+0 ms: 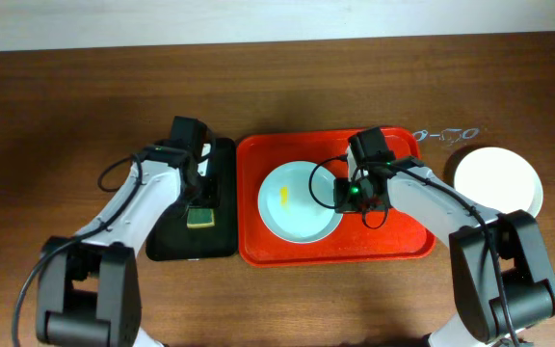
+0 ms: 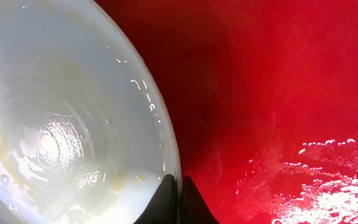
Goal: Clean dirty plates on tray and stack at the side
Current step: 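Grasp the green-and-yellow sponge with the left gripper and lift it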
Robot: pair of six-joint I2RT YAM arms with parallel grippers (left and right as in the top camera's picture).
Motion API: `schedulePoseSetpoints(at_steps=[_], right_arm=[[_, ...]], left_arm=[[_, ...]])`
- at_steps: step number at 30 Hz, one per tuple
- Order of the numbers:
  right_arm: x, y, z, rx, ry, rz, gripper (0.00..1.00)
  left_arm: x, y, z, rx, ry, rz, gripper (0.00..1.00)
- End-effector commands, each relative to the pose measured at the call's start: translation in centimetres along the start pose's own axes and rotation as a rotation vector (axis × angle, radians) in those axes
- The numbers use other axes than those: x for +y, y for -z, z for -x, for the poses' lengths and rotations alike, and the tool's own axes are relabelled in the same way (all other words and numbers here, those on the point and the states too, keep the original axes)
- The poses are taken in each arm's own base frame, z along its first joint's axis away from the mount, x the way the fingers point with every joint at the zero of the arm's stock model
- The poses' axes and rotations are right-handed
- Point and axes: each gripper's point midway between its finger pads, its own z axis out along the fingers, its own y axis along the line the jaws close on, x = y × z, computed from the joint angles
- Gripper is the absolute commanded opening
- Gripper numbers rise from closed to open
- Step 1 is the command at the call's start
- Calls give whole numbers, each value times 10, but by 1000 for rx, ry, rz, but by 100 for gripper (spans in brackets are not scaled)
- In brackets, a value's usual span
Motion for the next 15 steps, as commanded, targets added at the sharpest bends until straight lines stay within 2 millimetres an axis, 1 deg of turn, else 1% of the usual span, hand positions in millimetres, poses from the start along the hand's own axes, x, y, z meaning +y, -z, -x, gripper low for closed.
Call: schedulePoseSetpoints(at_steps=[1, 3, 7, 9, 12, 13, 14, 15], right_arm=[[0, -1, -1, 3, 24, -21, 4], [0, -1, -1, 3, 24, -22, 4], [0, -1, -1, 4, 24, -21, 4], [0, -1, -1, 4, 24, -22, 4], [0, -1, -2, 5, 24, -22, 4], [0, -1, -2, 5, 24, -22, 4], [0, -1, -1, 4, 24, -22, 4], [0, -1, -2, 5, 24, -22, 4]], left_arm=[[2, -3, 5, -2, -16, 16, 62], [8, -9, 3, 12, -17, 51, 61], [8, -26, -2, 54, -18, 57, 61], [8, -26, -1, 51, -18, 57, 56], [8, -26, 0, 49, -18, 57, 52], [8, -26, 0, 49, -18, 56, 47], [8, -26, 0, 49, -18, 56, 45], [8, -26, -1, 49, -18, 56, 45]])
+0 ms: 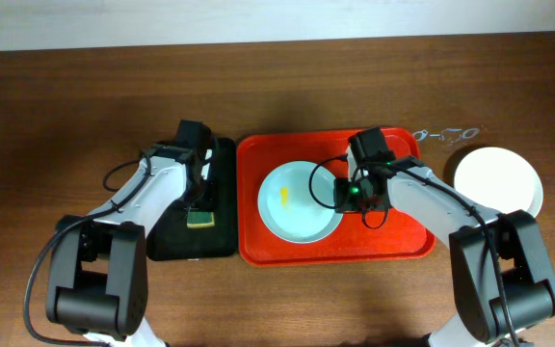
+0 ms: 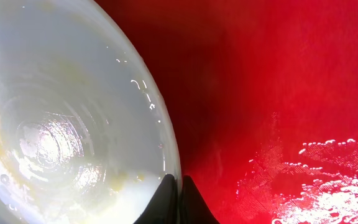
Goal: Clean dirty plates on tray and stack at the side
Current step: 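Grasp the green-and-yellow sponge with the left gripper and lift it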
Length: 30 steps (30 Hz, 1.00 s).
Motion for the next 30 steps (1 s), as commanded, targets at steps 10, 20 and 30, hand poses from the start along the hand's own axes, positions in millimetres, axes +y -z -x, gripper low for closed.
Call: schedulePoseSetpoints(at_steps=[10, 20, 30], right_arm=[[2, 2, 4, -6, 17, -15, 35], [7, 5, -6, 47, 8, 12, 4], [10, 5, 1, 18, -45, 20, 27]], left_arm=[[-1, 20, 17, -50, -8, 0, 0], [10, 131, 33, -88, -5, 44, 0], [0, 127, 32, -91, -35, 44, 0]])
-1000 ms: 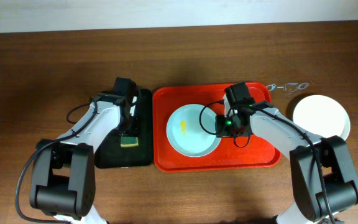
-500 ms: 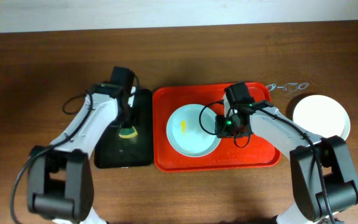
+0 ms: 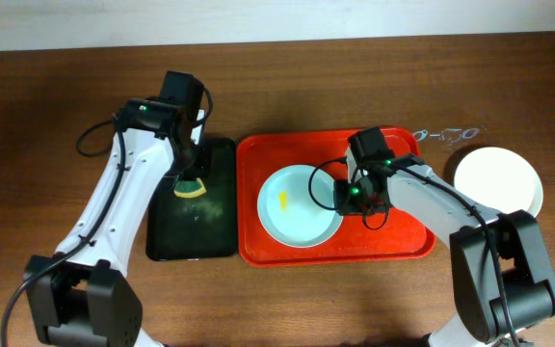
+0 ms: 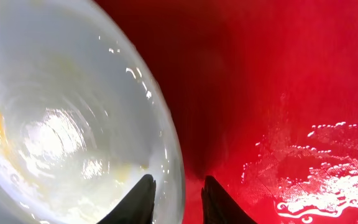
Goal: Clean dirty plates on tray and stack at the side
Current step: 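Grasp the green-and-yellow sponge with the left gripper and lift it, then carry the sponge with the left gripper onto the held white plate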
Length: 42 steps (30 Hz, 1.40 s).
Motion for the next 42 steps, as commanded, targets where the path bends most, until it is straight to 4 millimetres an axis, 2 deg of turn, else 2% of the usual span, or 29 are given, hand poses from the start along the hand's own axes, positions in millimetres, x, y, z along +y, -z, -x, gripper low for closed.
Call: schedulePoseSetpoints(at_steps=[1, 2, 3, 9, 16, 21, 22, 25, 30, 34, 40, 42], right_arm=[[7, 2, 9, -26, -85, 14, 20], [7, 2, 9, -25, -85, 13, 9], [7, 2, 8, -22, -86, 12, 4], [6, 1, 5, -11, -90, 9, 4], [6, 1, 5, -12, -81, 9, 4], [7, 2, 6, -17, -88, 11, 4], [7, 2, 8, -23, -86, 13, 4], [7, 2, 8, -23, -85, 13, 4], [7, 1, 6, -15, -87, 14, 4], [7, 1, 4, -9, -88, 12, 4], [11, 1, 2, 6, -116, 38, 4], [15, 1, 1, 13, -115, 57, 4]], left_arm=[[0, 3, 1, -18, -14, 13, 0], [0, 3, 1, -18, -30, 12, 0], [-1, 3, 1, -18, -49, 12, 0], [-1, 1, 1, -14, -78, 13, 0], [-10, -27, -4, 69, -147, 18, 0], [-11, -31, 0, 61, -146, 18, 0], [-9, -31, 1, 55, -145, 31, 0], [16, -28, 8, 26, -103, 194, 0], [0, -30, 15, -2, -95, 106, 0], [-27, -31, 11, 13, -95, -50, 0], [-26, -31, 14, 3, -108, -46, 0], [-13, -31, 15, -1, -108, 28, 0]])
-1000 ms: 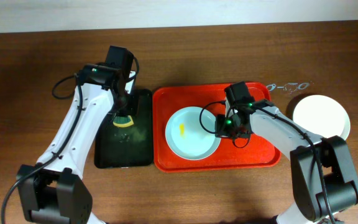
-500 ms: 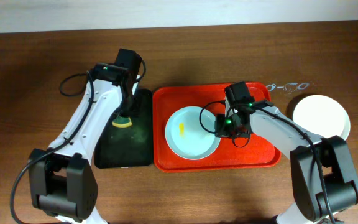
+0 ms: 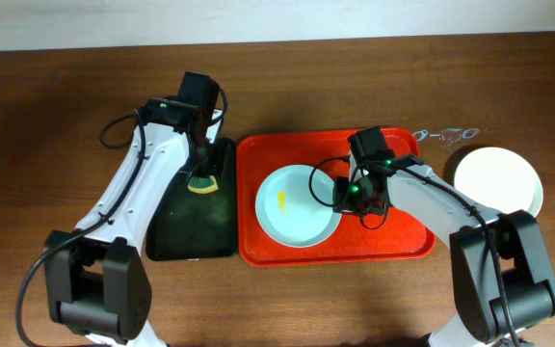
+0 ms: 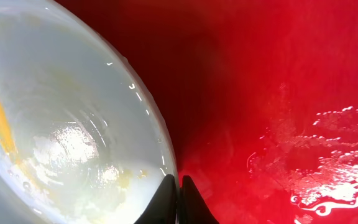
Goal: Clean dirty plates on tray and stack at the side
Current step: 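Carry the sponge with the left gripper onto the held white plate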
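Observation:
A white plate (image 3: pixel 298 205) with a yellow smear (image 3: pixel 283 200) lies on the red tray (image 3: pixel 403 231). My right gripper (image 3: pixel 348 196) is shut on the plate's right rim; in the right wrist view its fingertips (image 4: pixel 179 186) pinch the rim of the plate (image 4: pixel 61 137), whose yellow smear (image 4: pixel 2 124) shows at left. My left gripper (image 3: pixel 200 173) hangs over the far end of the black tray (image 3: pixel 196 231), shut on a yellow-green sponge (image 3: pixel 201 185). A clean white plate (image 3: pixel 496 181) rests on the table at the right.
The brown wooden table (image 3: pixel 66 106) surrounds both trays. The black tray lies just left of the red tray. A small clear object (image 3: pixel 446 135) lies behind the clean plate. The red tray's floor is wet (image 4: pixel 328 137).
My right gripper, then open astride the plate's rim, is now shut on it. My left gripper with the sponge has moved right, closer to the red tray.
At first my right gripper pinched the plate's right rim while my left gripper was low on the sponge on the black tray. Later the left held the sponge lifted at the tray's far end and the right stood open. Now the right grips the rim again.

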Robot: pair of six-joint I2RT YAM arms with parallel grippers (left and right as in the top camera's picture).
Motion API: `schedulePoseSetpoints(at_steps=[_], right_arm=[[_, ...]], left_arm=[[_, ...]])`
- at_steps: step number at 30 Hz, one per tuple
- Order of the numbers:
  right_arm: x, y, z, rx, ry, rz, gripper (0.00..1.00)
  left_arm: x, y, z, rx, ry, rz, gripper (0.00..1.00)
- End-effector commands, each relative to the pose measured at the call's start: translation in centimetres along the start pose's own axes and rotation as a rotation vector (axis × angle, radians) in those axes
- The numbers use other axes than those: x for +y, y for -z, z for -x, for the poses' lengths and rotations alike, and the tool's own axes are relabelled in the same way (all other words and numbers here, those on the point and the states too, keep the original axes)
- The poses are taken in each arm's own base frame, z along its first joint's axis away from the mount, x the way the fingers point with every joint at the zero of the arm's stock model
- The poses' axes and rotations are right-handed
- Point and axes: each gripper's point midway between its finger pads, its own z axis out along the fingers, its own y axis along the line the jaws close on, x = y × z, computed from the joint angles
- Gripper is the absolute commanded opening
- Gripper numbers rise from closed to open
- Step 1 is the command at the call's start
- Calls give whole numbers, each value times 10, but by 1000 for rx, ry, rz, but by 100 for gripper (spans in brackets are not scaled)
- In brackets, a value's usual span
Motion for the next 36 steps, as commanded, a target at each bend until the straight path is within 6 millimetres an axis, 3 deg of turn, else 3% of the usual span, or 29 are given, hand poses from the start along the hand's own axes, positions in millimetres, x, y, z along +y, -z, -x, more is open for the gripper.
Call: schedulePoseSetpoints(at_steps=[1, 6, 10, 16, 18, 22, 26, 36], right_arm=[[11, 1, 0, 11, 0, 38, 4], [11, 1, -2, 17, -2, 35, 4], [11, 1, -2, 20, -2, 40, 4], [19, 1, -7, 45, -4, 85, 4], [18, 1, -8, 47, -4, 84, 4], [18, 1, -8, 45, -4, 81, 4], [17, 1, -7, 44, -4, 77, 4], [17, 1, -8, 45, -4, 77, 4]], left_arm=[[11, -2, 0, 3, -5, 72, 0], [-2, -8, -12, 65, -8, 0, 0], [-11, -35, -15, 124, -7, -35, 0], [-31, -40, -1, 75, 2, -114, 0], [-48, -39, 3, 53, -31, -125, 0], [-110, -34, -1, 18, -102, -160, 0], [-156, -34, -19, 36, -141, -178, 0], [-148, -85, -23, 115, -75, -103, 0]])
